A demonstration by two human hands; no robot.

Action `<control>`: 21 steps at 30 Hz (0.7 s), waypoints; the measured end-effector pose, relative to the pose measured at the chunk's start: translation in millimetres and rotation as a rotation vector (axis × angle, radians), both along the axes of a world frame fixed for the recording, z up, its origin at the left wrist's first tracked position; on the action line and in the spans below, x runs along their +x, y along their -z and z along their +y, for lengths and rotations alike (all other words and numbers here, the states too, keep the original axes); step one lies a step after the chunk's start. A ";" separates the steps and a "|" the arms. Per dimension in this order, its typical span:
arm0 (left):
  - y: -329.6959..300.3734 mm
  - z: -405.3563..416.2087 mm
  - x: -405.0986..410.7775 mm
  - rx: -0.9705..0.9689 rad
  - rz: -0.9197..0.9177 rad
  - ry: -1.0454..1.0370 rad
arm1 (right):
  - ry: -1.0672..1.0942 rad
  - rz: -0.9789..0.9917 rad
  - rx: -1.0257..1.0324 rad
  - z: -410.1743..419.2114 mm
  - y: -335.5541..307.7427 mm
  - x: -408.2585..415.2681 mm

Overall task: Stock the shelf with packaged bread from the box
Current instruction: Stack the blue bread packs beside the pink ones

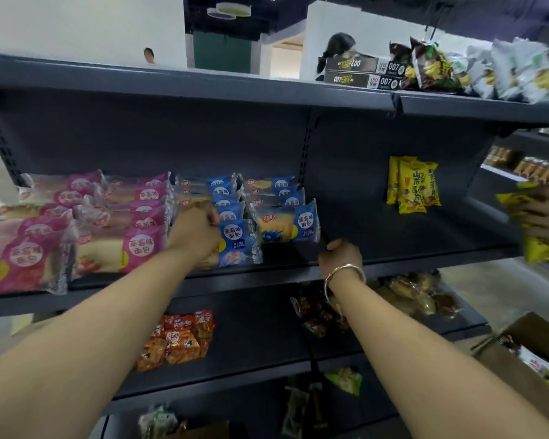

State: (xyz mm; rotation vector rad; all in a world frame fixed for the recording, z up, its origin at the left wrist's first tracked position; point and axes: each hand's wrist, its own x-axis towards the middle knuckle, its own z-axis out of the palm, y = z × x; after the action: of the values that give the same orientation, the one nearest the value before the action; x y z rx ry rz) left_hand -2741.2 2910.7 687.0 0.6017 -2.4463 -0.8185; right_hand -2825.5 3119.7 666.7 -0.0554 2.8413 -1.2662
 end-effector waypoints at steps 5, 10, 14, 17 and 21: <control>10.5 -0.5 71.8 -0.036 0.009 -0.033 | 0.006 0.063 -0.018 2.3 3.6 72.4; 34.8 -11.4 136.4 0.024 -0.045 -0.032 | -0.176 -0.016 0.066 -13.8 24.0 118.4; 67.1 -27.0 189.4 0.069 -0.101 -0.131 | -0.506 -0.541 0.316 -39.7 55.1 153.7; 100.4 -44.4 227.1 0.174 -0.157 -0.247 | -0.681 -0.729 0.584 -58.8 92.6 176.9; 175.8 -69.3 276.3 0.294 -0.236 -0.388 | -0.874 -0.602 0.754 -81.6 163.6 199.3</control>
State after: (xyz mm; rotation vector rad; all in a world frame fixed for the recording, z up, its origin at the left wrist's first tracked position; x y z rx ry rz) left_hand -2464.9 2841.4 511.2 1.3009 -2.3076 -0.9915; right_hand -2626.2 3038.2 503.1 -0.6615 2.1304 -0.0046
